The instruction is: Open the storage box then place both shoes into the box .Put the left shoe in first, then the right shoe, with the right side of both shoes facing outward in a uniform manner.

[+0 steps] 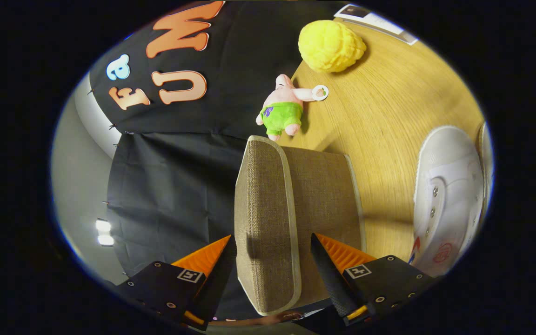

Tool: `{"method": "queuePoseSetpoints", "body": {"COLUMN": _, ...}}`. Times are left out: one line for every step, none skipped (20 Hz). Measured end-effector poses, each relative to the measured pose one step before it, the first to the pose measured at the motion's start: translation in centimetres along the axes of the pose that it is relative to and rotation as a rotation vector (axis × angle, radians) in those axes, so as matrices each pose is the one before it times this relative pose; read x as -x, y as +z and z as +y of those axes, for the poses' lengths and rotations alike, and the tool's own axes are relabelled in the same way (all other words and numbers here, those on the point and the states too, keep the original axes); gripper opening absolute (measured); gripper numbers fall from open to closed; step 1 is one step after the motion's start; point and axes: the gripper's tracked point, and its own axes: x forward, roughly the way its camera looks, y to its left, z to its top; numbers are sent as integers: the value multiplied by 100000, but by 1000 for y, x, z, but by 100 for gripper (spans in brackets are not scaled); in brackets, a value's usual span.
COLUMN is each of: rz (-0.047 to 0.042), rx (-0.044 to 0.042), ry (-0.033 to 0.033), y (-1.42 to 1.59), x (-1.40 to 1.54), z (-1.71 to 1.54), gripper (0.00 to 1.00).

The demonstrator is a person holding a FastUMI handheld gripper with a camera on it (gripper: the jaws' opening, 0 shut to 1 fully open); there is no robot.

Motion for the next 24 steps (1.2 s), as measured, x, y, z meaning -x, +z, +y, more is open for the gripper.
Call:
{"method": "queuePoseSetpoints", "body": {"rz": -973, "rx": -93, "ry": -516, "y": 311, "x": -161, "z": -248, "gripper": 93}}
{"method": "queuePoseSetpoints", "body": {"rz": -1394, "rx": 988, "ry": -363, "y": 201, "x": -144, "z": -145, "gripper": 87}}
{"method": "queuePoseSetpoints", "body": {"rz": -237, "rx": -502, "ry": 1329, "y": 147, "x": -81, "z": 276, "gripper": 82}}
{"method": "queuePoseSetpoints", "body": {"rz": 710, "rx": -936, "ry": 1741, "y": -237, "x": 115, "z": 328, "gripper": 76}}
{"method": "queuePoseSetpoints", "body": {"rz": 1016, "rx": -418, "ry": 961, "y": -123, "x": -38, "z": 53, "gripper": 74}}
{"method": "queuePoseSetpoints", "body": {"rz": 888, "rx": -361, "ry": 982, "y": -141, "x": 115, "z": -25, "gripper": 70}}
{"method": "queuePoseSetpoints", "body": {"rz": 163, "rx": -395, "ry": 780, "y": 140, "x": -15, "z": -1, "gripper": 67}}
{"method": "queuePoseSetpoints", "body": {"rz": 0, "rx": -291, "ry": 931, "y": -29, "x": 267, "z": 187, "gripper": 61}}
{"method": "queuePoseSetpoints", "body": {"rz": -22, "rx": -795, "ry": 1436, "y": 88, "x": 76, "z": 210, "gripper": 60}}
{"method": "queuePoseSetpoints", "body": {"rz": 46, "rx": -240, "ry": 2098, "y": -12, "x": 161, "z": 559, "gripper": 59}}
{"method": "queuePoseSetpoints", "body": {"rz": -596, "rx": 127, "ry": 1264, "y": 145, "x": -145, "z": 265, "gripper": 56}}
{"method": "queuePoseSetpoints", "body": {"rz": -82, "rx": 287, "ry": 19, "y": 88, "x": 173, "z": -93, "gripper": 53}}
{"method": "queuePoseSetpoints", "body": {"rz": 614, "rx": -1156, "ry": 838, "y": -73, "x": -50, "z": 21, "gripper": 51}}
{"method": "queuePoseSetpoints", "body": {"rz": 119, "rx": -1068, "ry": 474, "y": 58, "x": 217, "z": 258, "gripper": 49}}
{"method": "queuePoseSetpoints", "body": {"rz": -680, "rx": -164, "ry": 1678, "y": 223, "x": 235, "z": 451, "gripper": 49}}
{"method": "queuePoseSetpoints", "body": {"rz": -1618, "rx": 953, "ry": -920, "y": 298, "x": -212, "z": -158, "gripper": 49}}
{"method": "queuePoseSetpoints", "body": {"rz": -1097, "rx": 257, "ry": -1093, "y": 366, "x": 149, "z": -607, "gripper": 49}}
{"method": "queuePoseSetpoints", "body": {"rz": -901, "rx": -915, "ry": -719, "y": -3, "x": -258, "z": -453, "gripper": 49}}
{"method": "queuePoseSetpoints", "body": {"rz": -526, "rx": -930, "ry": -978, "y": 144, "x": -38, "z": -558, "gripper": 49}}
{"method": "queuePoseSetpoints", "body": {"rz": -602, "rx": -148, "ry": -1639, "y": 63, "x": -354, "z": -676, "gripper": 50}}
{"method": "queuePoseSetpoints", "body": {"rz": -243, "rx": -130, "ry": -908, "y": -137, "x": -254, "z": -387, "gripper": 51}}
{"method": "queuePoseSetpoints", "body": {"rz": -298, "rx": -558, "ry": 589, "y": -138, "x": 35, "z": -140, "gripper": 55}}
{"method": "queuePoseSetpoints", "body": {"rz": -516, "rx": 461, "ry": 303, "y": -80, "x": -168, "z": -85, "gripper": 57}}
{"method": "queuePoseSetpoints", "body": {"rz": -658, "rx": 1112, "ry": -391, "y": -147, "x": -117, "z": -206, "gripper": 60}}
